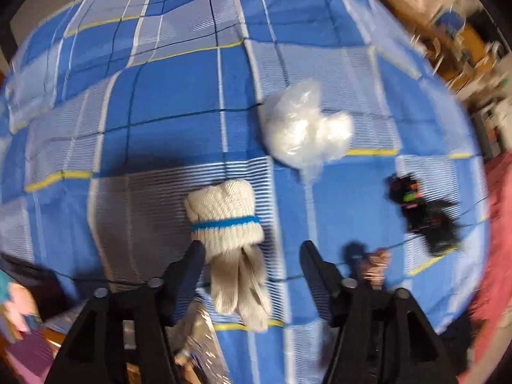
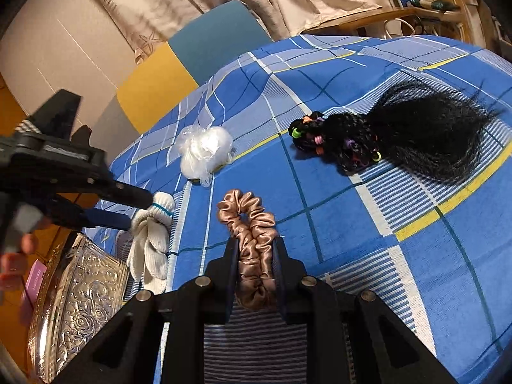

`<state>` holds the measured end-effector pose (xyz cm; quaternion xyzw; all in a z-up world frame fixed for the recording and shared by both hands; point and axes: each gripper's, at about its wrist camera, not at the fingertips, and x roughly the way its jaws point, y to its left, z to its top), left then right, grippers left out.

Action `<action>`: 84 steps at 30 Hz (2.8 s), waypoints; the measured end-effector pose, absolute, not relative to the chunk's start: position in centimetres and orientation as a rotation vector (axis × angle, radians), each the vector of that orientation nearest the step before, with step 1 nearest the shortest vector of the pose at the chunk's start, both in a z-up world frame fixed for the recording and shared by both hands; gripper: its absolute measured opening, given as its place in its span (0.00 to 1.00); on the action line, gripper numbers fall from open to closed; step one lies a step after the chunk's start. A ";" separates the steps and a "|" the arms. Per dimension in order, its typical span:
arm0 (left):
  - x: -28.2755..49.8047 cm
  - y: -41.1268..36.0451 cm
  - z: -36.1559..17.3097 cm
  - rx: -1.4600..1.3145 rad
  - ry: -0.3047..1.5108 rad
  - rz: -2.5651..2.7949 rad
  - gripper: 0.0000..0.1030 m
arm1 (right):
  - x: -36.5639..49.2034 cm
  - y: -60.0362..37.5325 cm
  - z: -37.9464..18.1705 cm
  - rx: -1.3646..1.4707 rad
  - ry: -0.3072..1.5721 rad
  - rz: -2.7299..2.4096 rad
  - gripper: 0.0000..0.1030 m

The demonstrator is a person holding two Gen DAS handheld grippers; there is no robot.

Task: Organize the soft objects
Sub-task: 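Grasp the white knit gloves with the left tool while the right tool grasps the brown scrunchie, then carry the white gloves to the tray with the left tool while the right tool carries the scrunchie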

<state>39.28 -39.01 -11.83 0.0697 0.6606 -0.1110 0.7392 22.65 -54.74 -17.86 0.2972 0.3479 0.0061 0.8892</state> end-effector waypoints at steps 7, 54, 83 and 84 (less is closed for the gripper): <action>39.8 -40.0 -13.5 0.250 1.442 -0.184 0.66 | 22.6 -54.9 -17.9 0.623 0.717 0.015 0.21; 15.1 -27.2 1.4 -0.130 1.056 -0.824 0.36 | 21.4 -53.9 -16.3 0.507 0.690 -0.160 0.21; 18.3 2.5 -7.7 -0.298 1.150 -0.348 0.37 | 12.4 -49.2 -7.9 0.523 0.515 -0.161 0.21; 18.4 3.0 -8.2 -0.295 1.157 -0.326 0.37 | 12.0 -48.8 -7.4 0.521 0.506 -0.153 0.21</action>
